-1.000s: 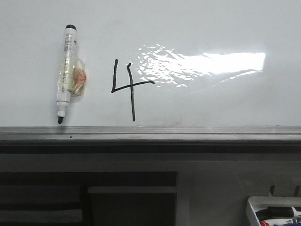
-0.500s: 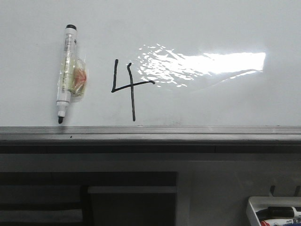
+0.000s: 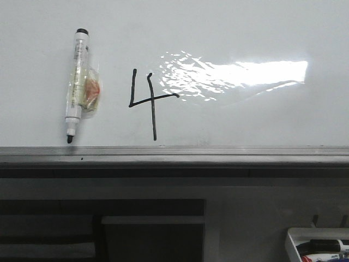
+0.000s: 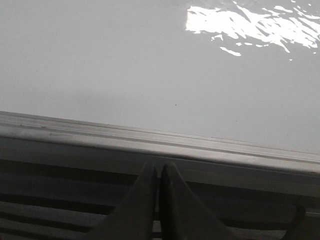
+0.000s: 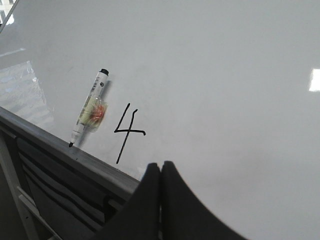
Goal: Write number 4 on whiteboard
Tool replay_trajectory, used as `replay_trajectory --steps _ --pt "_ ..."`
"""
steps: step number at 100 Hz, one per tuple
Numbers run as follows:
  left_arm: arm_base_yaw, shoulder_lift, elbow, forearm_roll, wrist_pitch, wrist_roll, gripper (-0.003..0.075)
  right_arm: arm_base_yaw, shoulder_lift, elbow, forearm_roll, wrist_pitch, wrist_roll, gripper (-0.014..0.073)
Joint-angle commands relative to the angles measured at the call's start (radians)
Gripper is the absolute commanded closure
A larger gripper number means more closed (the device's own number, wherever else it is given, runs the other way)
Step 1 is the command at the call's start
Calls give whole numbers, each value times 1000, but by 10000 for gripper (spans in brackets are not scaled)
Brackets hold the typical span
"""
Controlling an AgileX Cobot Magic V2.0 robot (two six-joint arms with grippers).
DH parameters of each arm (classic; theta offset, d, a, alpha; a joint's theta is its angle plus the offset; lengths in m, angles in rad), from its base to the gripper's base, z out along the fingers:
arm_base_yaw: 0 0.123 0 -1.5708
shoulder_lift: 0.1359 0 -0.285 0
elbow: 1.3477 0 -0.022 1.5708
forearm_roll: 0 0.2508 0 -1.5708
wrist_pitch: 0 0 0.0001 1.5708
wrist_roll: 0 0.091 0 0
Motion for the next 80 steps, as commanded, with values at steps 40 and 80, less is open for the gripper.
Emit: replay_trajectory --steps 40,80 --pt "0 -27 17 0 -56 1 741 -323 5 -29 -244 -39 222 655" --pt "0 -27 17 0 -56 1 741 -642 -188 69 -345 108 289 655"
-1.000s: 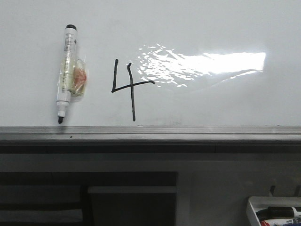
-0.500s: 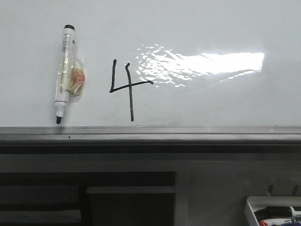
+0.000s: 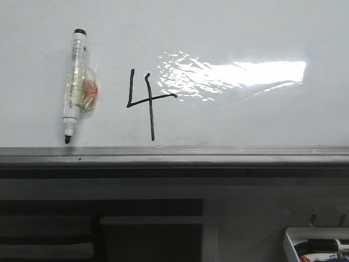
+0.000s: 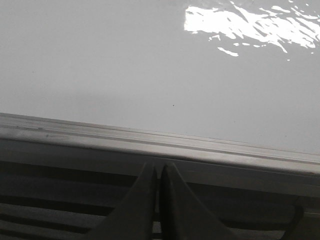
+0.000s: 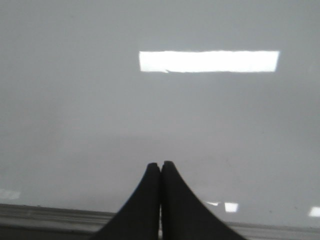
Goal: Write number 4 on whiteboard
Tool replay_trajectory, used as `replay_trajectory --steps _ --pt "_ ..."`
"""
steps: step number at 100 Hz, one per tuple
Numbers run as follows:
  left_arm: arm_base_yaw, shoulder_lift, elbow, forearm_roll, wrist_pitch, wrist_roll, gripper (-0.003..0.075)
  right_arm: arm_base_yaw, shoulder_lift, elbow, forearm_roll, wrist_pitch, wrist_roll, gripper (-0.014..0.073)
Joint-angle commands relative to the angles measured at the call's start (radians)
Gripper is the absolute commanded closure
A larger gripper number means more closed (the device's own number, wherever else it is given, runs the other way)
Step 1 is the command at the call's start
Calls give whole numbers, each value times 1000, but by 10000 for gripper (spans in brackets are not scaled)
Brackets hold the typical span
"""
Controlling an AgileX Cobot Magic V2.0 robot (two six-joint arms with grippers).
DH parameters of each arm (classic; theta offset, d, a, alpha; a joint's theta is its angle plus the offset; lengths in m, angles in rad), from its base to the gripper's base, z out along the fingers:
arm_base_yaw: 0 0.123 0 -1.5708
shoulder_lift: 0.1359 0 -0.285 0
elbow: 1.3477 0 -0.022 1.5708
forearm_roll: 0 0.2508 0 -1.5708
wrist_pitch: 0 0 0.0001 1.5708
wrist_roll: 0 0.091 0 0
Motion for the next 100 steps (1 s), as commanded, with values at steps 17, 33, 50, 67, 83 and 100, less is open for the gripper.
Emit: replay_trajectory --steps 17,33,50,67,83,100 --pt "0 -27 17 0 -56 1 741 -97 -119 125 -24 -17 42 655" --pt "0 -27 17 0 -58 1 741 -101 -116 122 -45 148 39 655" --pt "0 -27 17 0 -58 1 741 -101 -116 122 -45 195 29 655" --pt "0 -27 17 0 -58 1 741 -101 -116 122 -45 195 29 655" --pt "0 -27 17 0 -58 1 741 -101 -116 122 -45 193 29 655" --pt "0 -27 17 0 -58 1 741 -101 -116 122 -45 193 29 655"
